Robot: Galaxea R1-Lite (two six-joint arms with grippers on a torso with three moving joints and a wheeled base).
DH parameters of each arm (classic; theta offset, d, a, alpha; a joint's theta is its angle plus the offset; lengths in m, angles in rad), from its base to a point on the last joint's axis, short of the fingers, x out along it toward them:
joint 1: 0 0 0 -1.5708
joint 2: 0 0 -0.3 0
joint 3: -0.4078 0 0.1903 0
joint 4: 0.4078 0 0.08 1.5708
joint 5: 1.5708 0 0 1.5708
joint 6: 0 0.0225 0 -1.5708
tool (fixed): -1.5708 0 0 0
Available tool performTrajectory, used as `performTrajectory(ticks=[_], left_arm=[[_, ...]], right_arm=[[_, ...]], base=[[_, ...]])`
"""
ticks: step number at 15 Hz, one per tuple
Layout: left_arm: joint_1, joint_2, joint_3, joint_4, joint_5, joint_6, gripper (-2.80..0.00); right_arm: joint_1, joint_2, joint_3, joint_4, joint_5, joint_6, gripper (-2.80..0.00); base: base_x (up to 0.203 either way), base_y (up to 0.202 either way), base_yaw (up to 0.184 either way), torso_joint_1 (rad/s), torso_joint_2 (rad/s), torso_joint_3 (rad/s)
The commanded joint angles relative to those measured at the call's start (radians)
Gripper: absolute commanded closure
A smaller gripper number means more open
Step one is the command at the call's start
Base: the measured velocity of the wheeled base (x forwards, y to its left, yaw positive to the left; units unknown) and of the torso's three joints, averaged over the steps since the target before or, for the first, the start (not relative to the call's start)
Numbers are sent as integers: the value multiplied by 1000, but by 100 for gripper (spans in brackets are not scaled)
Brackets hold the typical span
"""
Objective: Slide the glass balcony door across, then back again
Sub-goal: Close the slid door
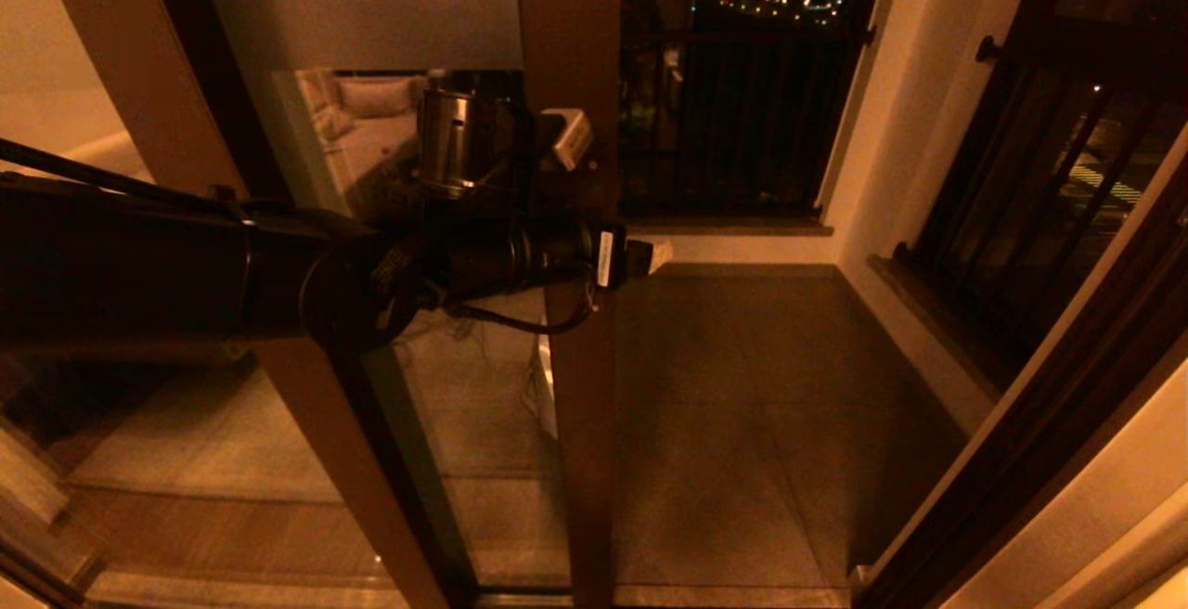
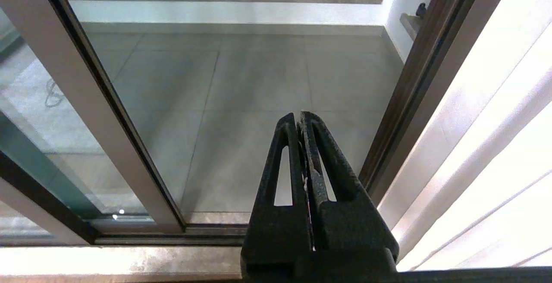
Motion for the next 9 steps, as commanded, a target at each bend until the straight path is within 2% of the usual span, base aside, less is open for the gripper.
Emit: performTrajectory(ticks=[1,9], left_arm=[[-2,10,-8,-8,-5,0,-280],[-22,44,-43,-8,-5,0,-280]], right_arm=[[0,0,0,0,0,-1,0],[0,0,0,0,0,-1,0]], base=[[0,0,0,0,0,0],[0,0,0,0,0,0]])
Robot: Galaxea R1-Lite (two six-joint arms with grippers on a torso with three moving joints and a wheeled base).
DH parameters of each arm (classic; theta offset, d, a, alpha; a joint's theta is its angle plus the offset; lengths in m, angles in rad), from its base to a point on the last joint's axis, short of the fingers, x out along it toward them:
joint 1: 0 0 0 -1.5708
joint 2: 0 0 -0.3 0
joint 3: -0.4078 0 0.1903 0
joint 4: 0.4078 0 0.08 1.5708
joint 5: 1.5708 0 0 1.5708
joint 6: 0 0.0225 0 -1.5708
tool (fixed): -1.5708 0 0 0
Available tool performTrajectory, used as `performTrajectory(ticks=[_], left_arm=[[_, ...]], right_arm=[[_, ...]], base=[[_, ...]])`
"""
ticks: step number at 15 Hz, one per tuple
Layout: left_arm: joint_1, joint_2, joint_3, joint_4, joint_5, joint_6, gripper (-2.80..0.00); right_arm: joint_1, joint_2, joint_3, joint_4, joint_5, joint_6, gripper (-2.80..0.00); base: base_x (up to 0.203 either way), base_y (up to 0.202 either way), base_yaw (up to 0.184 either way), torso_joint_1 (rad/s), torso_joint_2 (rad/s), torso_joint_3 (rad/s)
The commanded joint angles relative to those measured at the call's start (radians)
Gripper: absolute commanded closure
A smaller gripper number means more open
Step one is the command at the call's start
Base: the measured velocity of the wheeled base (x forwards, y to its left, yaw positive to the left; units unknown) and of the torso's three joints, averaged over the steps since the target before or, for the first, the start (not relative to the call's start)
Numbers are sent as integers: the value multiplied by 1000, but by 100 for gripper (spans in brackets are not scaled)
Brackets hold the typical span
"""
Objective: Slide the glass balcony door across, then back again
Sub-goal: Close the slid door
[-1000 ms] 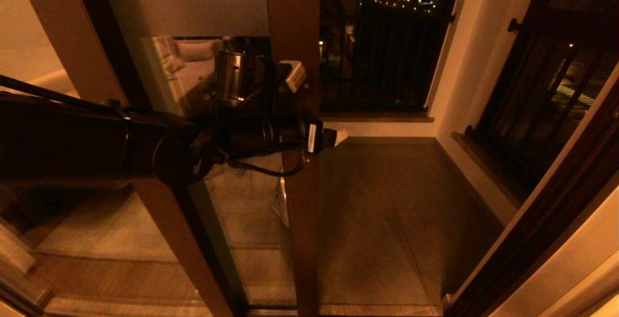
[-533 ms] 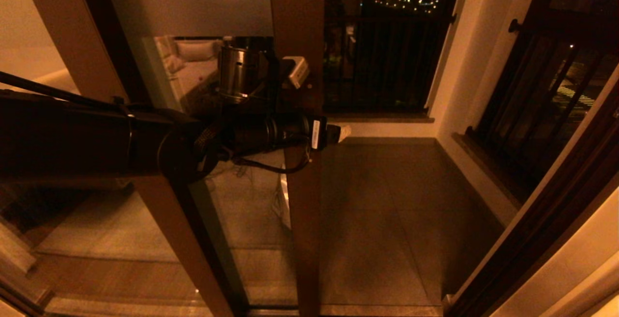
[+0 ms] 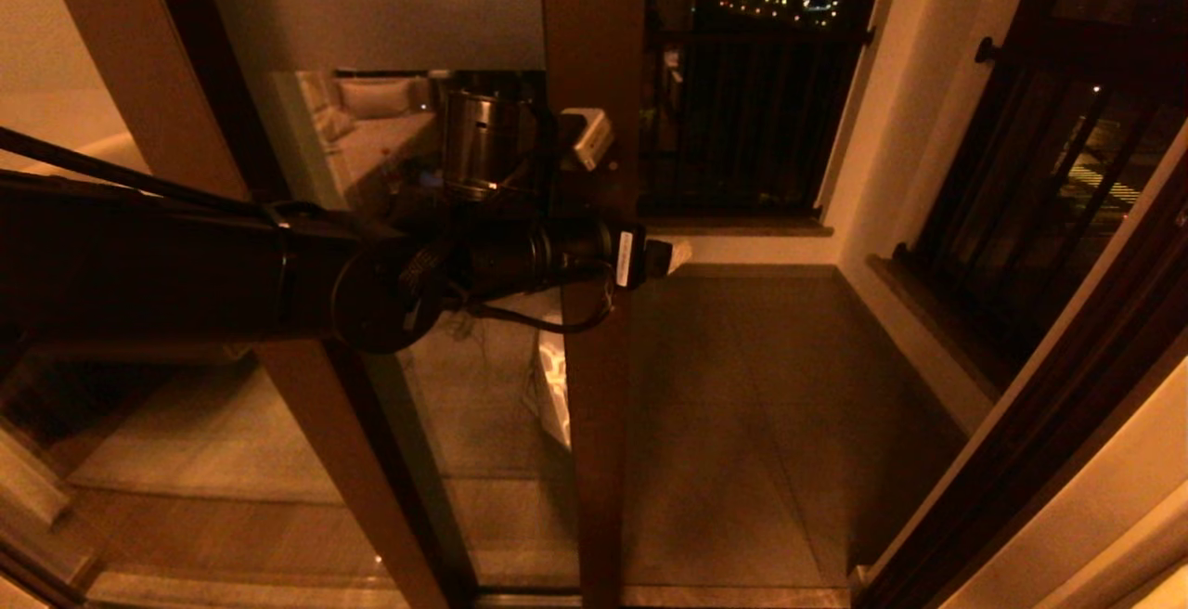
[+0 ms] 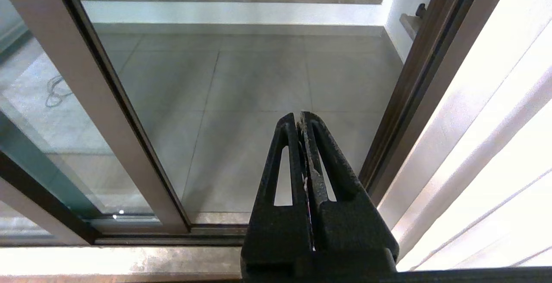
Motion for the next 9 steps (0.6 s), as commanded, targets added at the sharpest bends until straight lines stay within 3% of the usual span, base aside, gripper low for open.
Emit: performTrajectory(ticks=[1,9], left_arm=[[-3,12,-5,1,2,0,-280],[-51,49,-51,1,2,0,-280]], right_arm=[[0,0,0,1,1,-1,0],[0,0,0,1,1,-1,0]], base=[[0,0,0,0,0,0],[0,0,0,0,0,0]])
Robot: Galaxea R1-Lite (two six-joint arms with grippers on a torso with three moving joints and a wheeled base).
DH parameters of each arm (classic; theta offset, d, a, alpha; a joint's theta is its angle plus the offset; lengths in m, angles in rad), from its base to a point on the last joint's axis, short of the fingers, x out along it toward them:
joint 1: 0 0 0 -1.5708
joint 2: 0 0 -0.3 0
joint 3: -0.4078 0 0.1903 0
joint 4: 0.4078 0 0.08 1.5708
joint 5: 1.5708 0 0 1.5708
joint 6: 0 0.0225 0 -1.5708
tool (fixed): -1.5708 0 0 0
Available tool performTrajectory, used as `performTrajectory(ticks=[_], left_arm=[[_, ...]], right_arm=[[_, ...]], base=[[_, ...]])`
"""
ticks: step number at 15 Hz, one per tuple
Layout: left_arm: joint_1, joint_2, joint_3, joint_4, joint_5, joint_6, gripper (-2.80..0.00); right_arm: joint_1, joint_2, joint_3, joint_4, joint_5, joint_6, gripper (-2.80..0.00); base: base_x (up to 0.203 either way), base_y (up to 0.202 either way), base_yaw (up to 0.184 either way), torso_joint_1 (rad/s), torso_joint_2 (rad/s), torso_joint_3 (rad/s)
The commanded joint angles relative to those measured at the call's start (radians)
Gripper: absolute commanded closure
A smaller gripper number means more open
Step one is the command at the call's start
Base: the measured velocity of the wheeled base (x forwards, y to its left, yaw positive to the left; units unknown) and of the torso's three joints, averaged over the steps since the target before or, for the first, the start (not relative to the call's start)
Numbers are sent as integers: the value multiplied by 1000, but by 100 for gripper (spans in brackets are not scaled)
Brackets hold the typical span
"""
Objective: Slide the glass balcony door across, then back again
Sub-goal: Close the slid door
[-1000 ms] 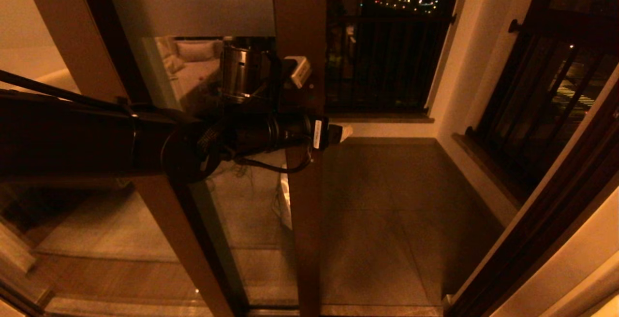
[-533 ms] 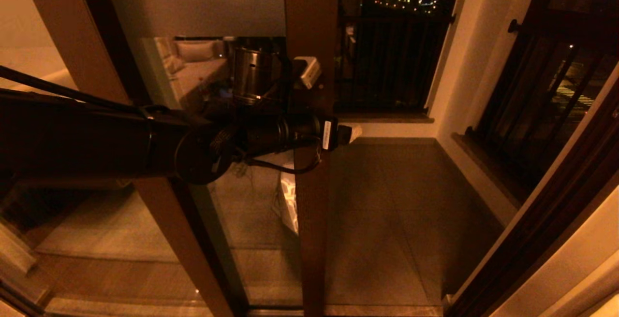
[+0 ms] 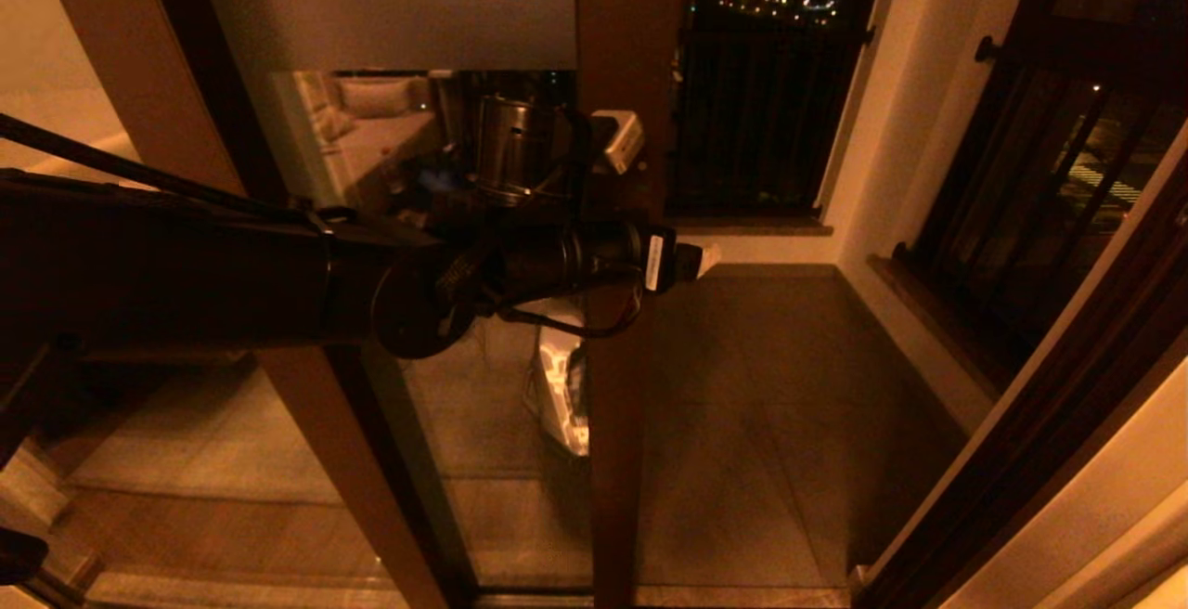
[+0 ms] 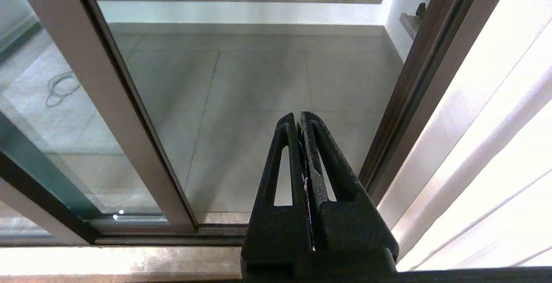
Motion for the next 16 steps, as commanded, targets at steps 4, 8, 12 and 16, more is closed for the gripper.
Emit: performTrajectory(ticks=[4,8,12,16], left_arm=[[-20,28,-30,3,1,-2,-280],[-38,51,-68,3,5,-2,-280],[-58,50,-84,6,10,-1,-280],[-75,-123,35,11,9,-2,-280]], right_arm=[[0,0,0,0,0,-1,0],[0,0,0,0,0,-1,0],[0,0,0,0,0,-1,0],[0,0,0,0,0,-1,0]], base=[[0,0,0,0,0,0],[0,0,0,0,0,0],[0,0,0,0,0,0],[0,0,0,0,0,0]])
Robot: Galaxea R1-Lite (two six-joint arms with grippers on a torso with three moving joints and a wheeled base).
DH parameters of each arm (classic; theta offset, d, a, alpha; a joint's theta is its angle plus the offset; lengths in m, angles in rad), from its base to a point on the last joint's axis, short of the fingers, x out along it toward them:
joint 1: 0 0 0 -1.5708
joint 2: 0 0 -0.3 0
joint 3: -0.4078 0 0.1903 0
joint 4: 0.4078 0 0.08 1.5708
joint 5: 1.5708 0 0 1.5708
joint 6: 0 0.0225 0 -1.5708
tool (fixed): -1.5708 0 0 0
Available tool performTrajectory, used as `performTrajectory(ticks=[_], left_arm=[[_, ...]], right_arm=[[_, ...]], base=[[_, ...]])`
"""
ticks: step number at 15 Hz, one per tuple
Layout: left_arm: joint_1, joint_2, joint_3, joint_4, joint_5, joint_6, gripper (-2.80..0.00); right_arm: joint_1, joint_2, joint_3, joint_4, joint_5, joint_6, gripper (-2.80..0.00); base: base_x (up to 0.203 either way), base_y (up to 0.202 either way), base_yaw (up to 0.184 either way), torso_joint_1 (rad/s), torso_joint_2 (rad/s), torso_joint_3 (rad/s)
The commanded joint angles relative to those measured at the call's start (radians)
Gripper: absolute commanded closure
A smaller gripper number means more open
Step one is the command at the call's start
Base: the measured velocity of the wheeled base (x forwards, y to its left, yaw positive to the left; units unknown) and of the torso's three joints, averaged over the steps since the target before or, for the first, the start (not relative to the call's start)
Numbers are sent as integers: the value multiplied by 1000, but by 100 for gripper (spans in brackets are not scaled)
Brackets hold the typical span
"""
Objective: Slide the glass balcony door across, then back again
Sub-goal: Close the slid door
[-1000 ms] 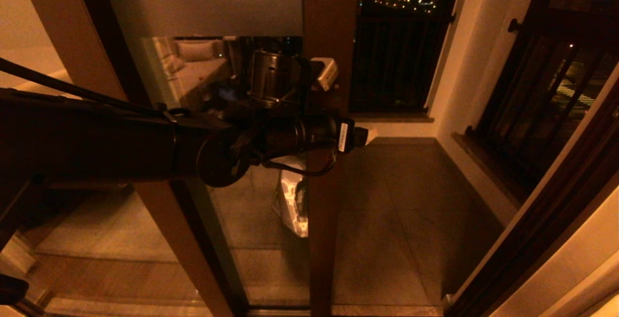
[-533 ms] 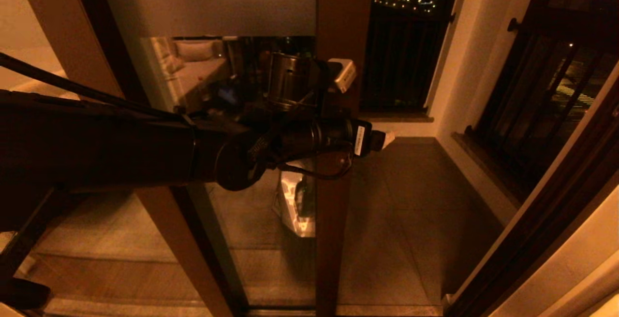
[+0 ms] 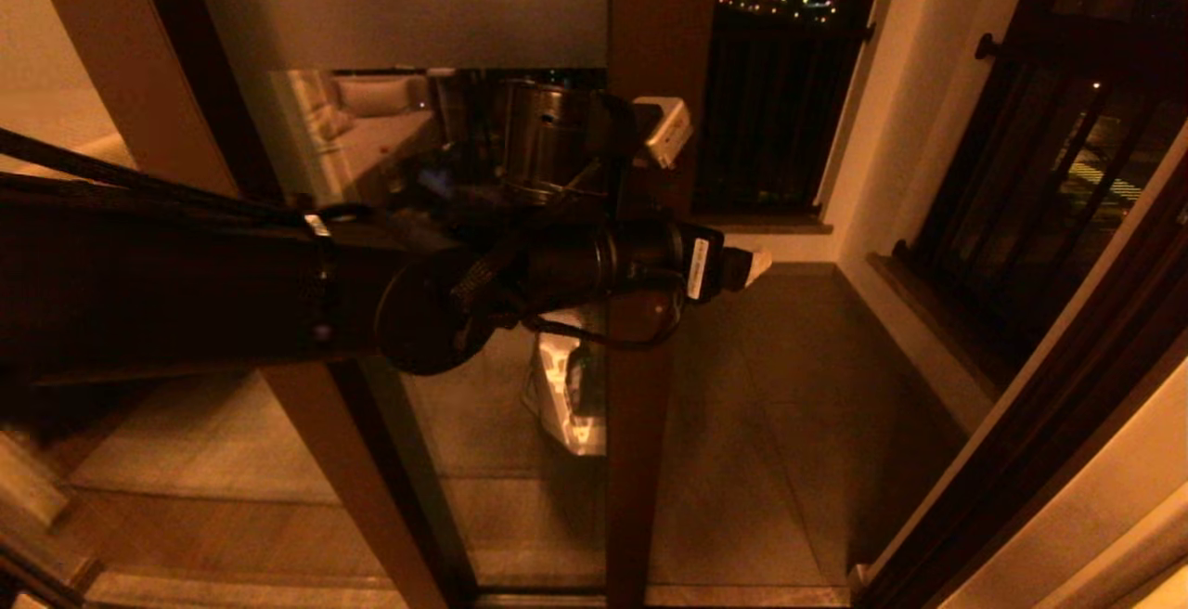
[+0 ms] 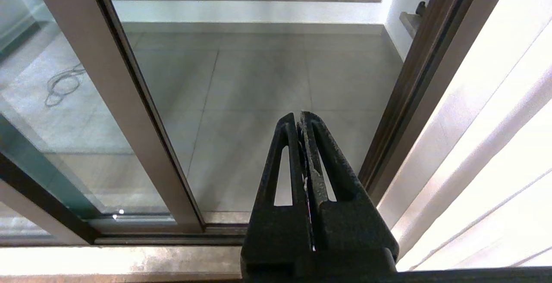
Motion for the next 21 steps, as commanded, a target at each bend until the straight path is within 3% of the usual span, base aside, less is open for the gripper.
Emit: performTrajectory(ticks=[1,3,4,7,9,11,14,15,16,17,19,21], left_arm=[[-5,-153,88,-1,1,0,-280],[12,-319,216,20,26,1,-280],[35,-405,272,52,73,3,-280],[148,-650,424,113,283,8,-280],[314,-813,491,154,325,12,-280],[491,-1019,554,219,320,15,-280],[694,-1272,653,307,307,40,-280],[738,-1335,689,322,302,51,-235],[765,-1402,724,334,290,58,0],[792,-1472,757,355,266,63,0],[849,-1630,803,469,144,79,0],[885,-1691,838,566,65,73,0]], right_arm=[[0,0,0,0,1,-1,0],[0,0,0,0,1,-1,0],[0,0,0,0,1,-1,0],[0,0,0,0,1,-1,0],[0,0,0,0,1,-1,0],[0,0,0,0,1,-1,0],[0,0,0,0,1,-1,0],[0,0,0,0,1,-1,0],[0,0,0,0,1,-1,0],[0,0,0,0,1,-1,0],[0,0,0,0,1,-1,0],[0,0,0,0,1,-1,0]], base=[[0,0,0,0,0,0],[0,0,0,0,0,0],[0,0,0,0,0,0],[0,0,0,0,0,0],[0,0,0,0,0,0],[0,0,0,0,0,0],[0,0,0,0,0,0],[0,0,0,0,0,0],[0,0,0,0,0,0],[0,0,0,0,0,0],[0,0,0,0,0,0],[0,0,0,0,0,0]])
